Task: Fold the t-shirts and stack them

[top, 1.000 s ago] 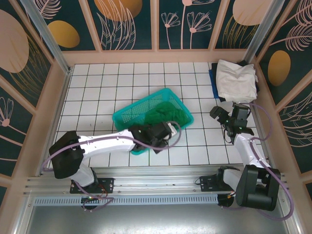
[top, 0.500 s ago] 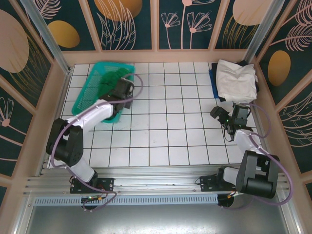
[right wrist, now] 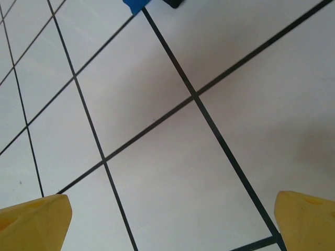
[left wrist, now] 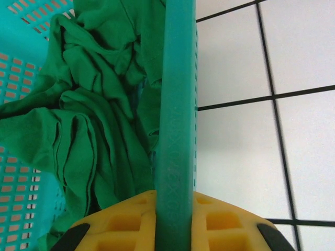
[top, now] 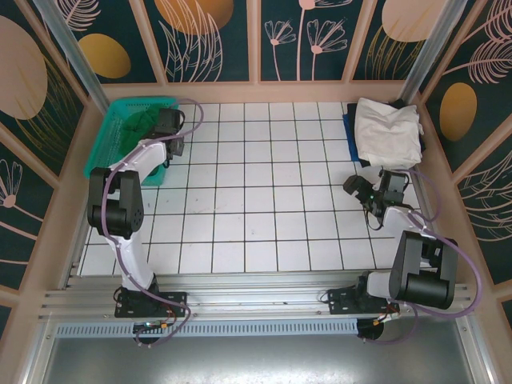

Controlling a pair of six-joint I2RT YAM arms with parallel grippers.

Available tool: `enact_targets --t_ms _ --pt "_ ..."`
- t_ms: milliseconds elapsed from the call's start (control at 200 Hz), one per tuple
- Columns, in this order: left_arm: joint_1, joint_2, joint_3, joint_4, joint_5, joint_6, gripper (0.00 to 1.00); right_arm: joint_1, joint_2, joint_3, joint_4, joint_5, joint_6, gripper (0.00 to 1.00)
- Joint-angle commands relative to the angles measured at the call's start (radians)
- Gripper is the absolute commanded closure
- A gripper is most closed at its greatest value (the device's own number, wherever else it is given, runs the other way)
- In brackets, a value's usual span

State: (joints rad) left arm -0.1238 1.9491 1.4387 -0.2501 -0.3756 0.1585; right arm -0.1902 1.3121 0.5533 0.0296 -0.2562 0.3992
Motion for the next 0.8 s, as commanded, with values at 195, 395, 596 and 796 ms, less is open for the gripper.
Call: enact_targets --t_ms 195,395,596,796 --pt "0.078 0.07 0.113 0.06 0.016 0.093 1.0 -0.007 -0.003 0.045 -0.014 -0.002 0.003 0.01" --pt "0.094 0.132 0.194 0.039 -0.001 0.13 1.0 -0.007 -0.015 0.051 -0.03 0.002 0.004 0.01" --pt "0.097 0.15 0.27 -0.033 0.058 0.087 0.77 -0.007 -0.036 0.05 -0.042 0.011 0.001 0.01" --pt "0.098 0.037 0.282 -0.065 0.169 -0.077 0.29 -0.006 -0.05 0.052 -0.043 0.005 0.006 0.01"
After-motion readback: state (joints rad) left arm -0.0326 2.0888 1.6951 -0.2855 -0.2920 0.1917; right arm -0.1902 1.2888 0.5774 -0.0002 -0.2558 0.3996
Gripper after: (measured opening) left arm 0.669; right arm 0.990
